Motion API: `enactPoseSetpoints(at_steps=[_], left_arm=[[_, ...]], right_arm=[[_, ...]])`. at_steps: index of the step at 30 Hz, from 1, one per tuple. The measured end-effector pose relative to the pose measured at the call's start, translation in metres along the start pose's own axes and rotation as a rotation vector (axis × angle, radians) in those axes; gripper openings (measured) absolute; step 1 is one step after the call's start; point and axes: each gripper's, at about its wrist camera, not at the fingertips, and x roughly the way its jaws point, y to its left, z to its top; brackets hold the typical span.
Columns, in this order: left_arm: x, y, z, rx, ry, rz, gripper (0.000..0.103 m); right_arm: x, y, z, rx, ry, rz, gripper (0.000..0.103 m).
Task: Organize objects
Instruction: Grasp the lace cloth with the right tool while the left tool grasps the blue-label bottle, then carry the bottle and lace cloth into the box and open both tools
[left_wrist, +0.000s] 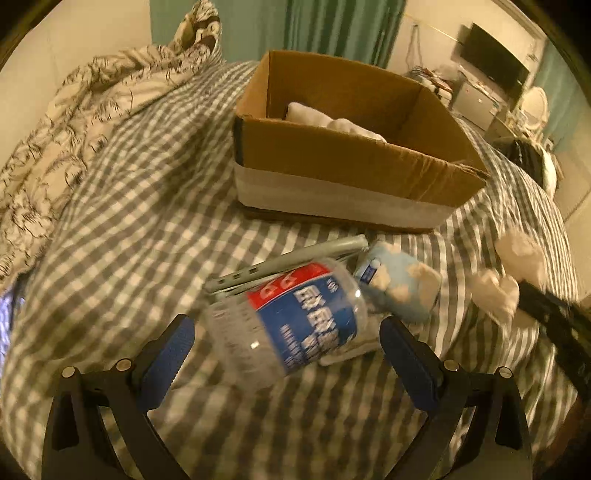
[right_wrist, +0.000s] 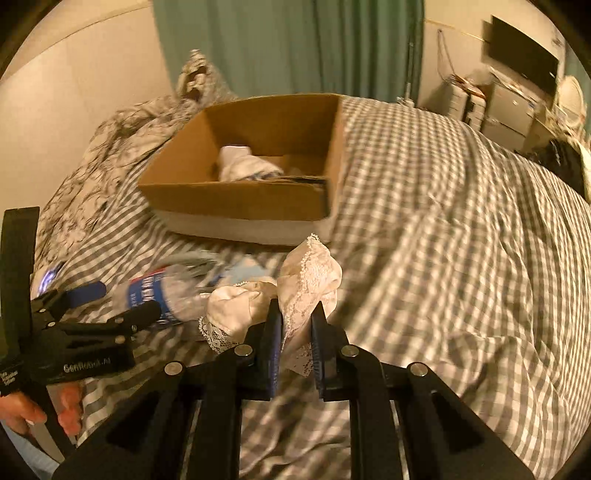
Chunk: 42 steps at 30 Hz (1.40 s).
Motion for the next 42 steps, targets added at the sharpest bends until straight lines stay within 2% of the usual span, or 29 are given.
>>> enactPoseSetpoints(at_steps=[9,13,15,16,23,32,42], left_arm=[[0.035,-0.018,0.010,0.005,0.037,0.100,0.103],[0.046,-0.010,0.007,-0.026,0.077,0.087,0.103],[0.044,-0.008,0.005,-0.035,0.076,0.063,0.095],[0.042,-0.007,0.005,-0.034,0.073,0.050,0.096],[0.009,-0.012,-0.004,0.033,0.028,0.046,0.095],[-0.053,-0.006,-0.007,0.040,-0.063,0.005,0.095],[-0.121,-0.017,0.034,0.100,-0.229,-0.021,0.095]], right_arm=[[0.022,-0.004,0.000,-0.001,0.040,0.003,0.014],[0.026,-0.003,-0.002,-0.003,0.048,0.011,0.014],[0.025,-0.005,-0.003,0.001,0.046,0.011,0.014],[0.025,-0.005,-0.004,0.002,0.045,0.011,0.014],[0.009,0.002,-0.001,-0.016,0.010,0.004,0.014],[-0.038,0.020,0.004,-0.045,-0.074,0.022,0.014],[-0.095,0.030,0.035,-0.080,-0.200,0.038,0.014]])
